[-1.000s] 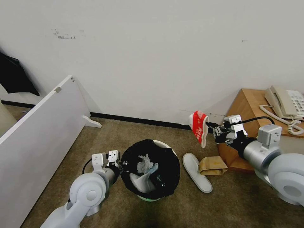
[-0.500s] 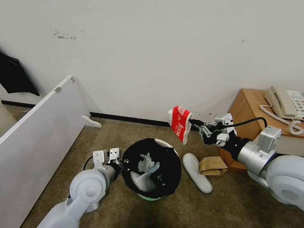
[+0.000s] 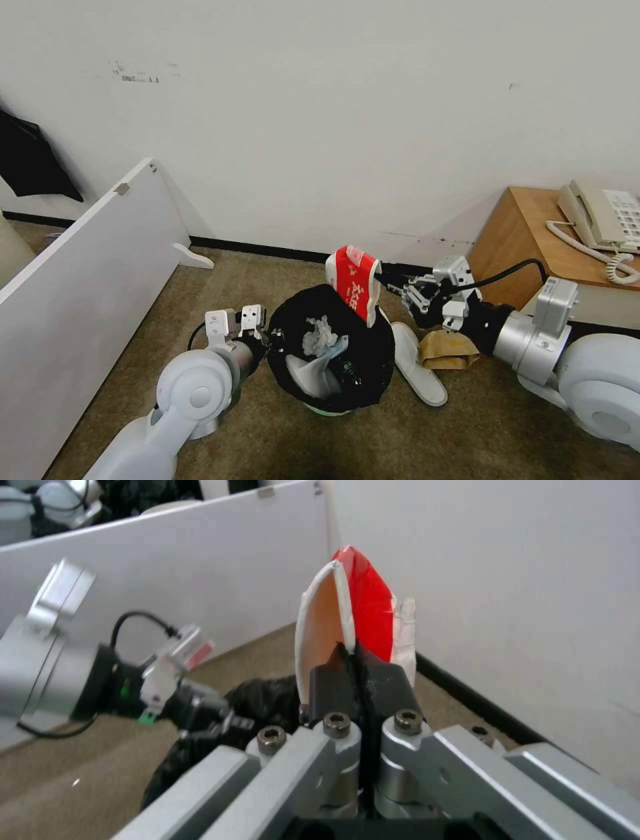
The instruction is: Pick up the trash bin, then pick up the garbage from the floor and place it into the trash bin.
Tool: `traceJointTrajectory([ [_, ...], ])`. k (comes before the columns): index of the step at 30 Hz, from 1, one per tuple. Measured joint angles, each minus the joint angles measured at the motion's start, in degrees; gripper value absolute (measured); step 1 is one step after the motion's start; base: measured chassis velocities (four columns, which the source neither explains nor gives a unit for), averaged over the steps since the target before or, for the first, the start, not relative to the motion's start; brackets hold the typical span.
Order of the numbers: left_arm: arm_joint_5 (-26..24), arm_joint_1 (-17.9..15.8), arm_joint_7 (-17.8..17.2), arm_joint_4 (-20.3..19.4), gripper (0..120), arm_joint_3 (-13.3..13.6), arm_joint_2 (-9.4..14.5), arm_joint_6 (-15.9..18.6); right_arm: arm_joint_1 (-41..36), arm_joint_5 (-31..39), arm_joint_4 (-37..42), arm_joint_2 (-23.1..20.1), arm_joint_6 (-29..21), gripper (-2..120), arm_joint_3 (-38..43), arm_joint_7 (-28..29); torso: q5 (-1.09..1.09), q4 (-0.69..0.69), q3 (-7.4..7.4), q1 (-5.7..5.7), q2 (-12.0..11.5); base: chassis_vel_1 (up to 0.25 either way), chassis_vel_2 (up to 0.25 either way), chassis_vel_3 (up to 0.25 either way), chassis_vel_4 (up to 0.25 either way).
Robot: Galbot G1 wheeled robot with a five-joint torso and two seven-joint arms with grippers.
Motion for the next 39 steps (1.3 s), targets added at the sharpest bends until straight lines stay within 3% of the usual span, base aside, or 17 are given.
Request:
traceJointTrajectory([
  [18, -2.7, -0.1, -3.8, -0.7, 2, -0.1, -1.4, 0.0, -2.1, -5.2, -2.2, 2.2, -0.8, 0, -2.4, -1.4, 0.00, 0.00, 0.00, 0.00, 0.0, 0.000, 0.000, 0.000, 0.000],
  [39, -5.4, 0.4, -5.4, -1.5, 2, -1.1, -2.3, -0.1, -1.4, -12.1, -8.6, 6.4, -0.4, 0, -9.1, -2.7, 0.00, 0.00, 0.00, 0.00, 0.0, 0.000, 0.000, 0.000, 0.000],
])
